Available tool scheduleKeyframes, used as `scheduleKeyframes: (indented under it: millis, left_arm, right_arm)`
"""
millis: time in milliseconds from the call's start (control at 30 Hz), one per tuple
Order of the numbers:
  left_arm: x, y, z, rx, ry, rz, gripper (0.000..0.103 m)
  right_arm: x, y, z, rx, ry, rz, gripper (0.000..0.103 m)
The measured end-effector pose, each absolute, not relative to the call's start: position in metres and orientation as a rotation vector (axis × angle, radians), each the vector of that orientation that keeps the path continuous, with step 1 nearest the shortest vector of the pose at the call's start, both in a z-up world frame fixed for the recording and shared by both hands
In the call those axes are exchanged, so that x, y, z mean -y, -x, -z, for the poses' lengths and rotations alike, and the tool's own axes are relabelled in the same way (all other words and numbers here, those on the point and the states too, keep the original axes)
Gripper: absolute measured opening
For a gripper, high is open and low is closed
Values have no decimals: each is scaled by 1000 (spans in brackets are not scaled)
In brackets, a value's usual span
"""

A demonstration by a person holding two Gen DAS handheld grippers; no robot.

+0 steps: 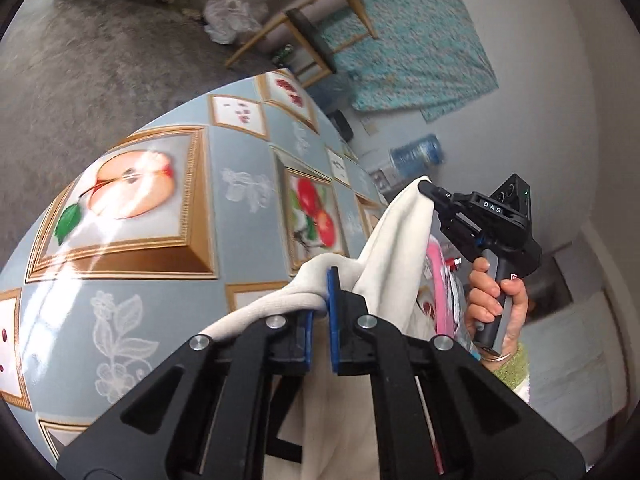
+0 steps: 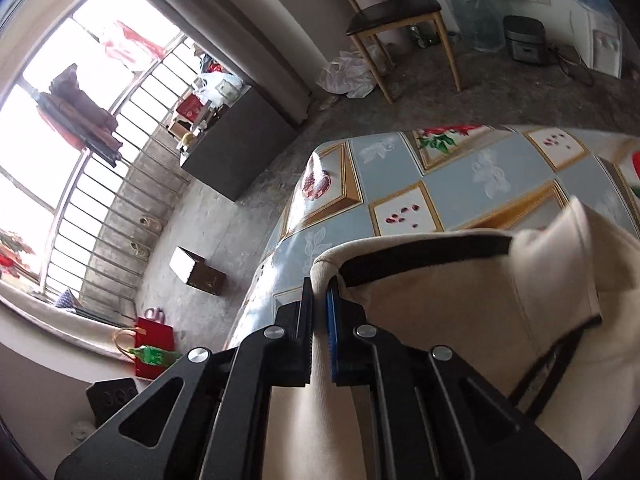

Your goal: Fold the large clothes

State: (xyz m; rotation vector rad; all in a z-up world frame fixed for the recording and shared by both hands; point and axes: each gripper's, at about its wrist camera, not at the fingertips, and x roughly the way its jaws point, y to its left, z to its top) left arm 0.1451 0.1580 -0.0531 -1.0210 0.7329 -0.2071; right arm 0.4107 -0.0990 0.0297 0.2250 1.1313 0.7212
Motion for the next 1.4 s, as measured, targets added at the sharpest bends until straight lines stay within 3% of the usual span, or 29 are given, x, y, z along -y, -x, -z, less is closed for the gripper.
scheduleKeyframes:
  millis: [133,233,300,333,367,400,433,600,700,900,1033,1067,1167,1267,1333,1367,1400]
  left_arm:
    - [-164,-149,76,-754,1113,143,6]
    - [-165,-142,77,-767,1128,118,18]
    - [-165,-137,68,-768,1084,116,33]
    - [-165,-133,61,-774,1050,119,43]
    - [-163,-129,56,-790,1010,118,46]
    - [-162,-126,51,-808,978,119,46]
    - [-159,-122,46,-834,940,123,46]
    - [-131,-104,30,-902,756,168,48]
    - [-109,-97,31,-952,660,211,57]
    - [-73,-88,29,-1002,509,201,82]
    - [-65,-93,34,-1011,447,166,87]
    - [-65,-94,38,-1015,440,152,89]
    - [-64,-98,42,-1001,423,148,96]
    - [-60,-102,44,-999,364,146,96]
    - [-57,-103,44,-994,336,146,96]
    - [-55,-103,43,-998,326,147,96]
    - [-56,-103,43,-1000,324,149,96]
  right_arm:
    - [56,-429,12,-1173,-101,-668,6]
    - [53,-434,38,-1239,-71,-624,6]
    - [62,-431,32,-1261,-113,-652,10]
    - [69,-428,25,-1264,-136,-670,23]
    - [78,-422,13,-1264,-155,-684,32]
    - [90,-413,-2,-1250,-168,-697,50]
    - [102,-402,-17,-1228,-168,-711,57]
    - [187,-298,-76,-1175,-125,-716,69]
    - [245,-223,-72,-1217,-205,-649,70]
    - [311,-101,-1,-1368,-417,-471,70]
    - [314,-57,33,-1378,-394,-340,70]
    - [313,-49,40,-1381,-377,-312,70]
    - [303,-32,43,-1332,-282,-269,52]
    - [293,-25,40,-1302,-200,-240,33]
    - [293,-27,30,-1285,-157,-229,10]
    - [295,-31,23,-1277,-169,-248,4]
    - [298,-39,14,-1265,-198,-283,4]
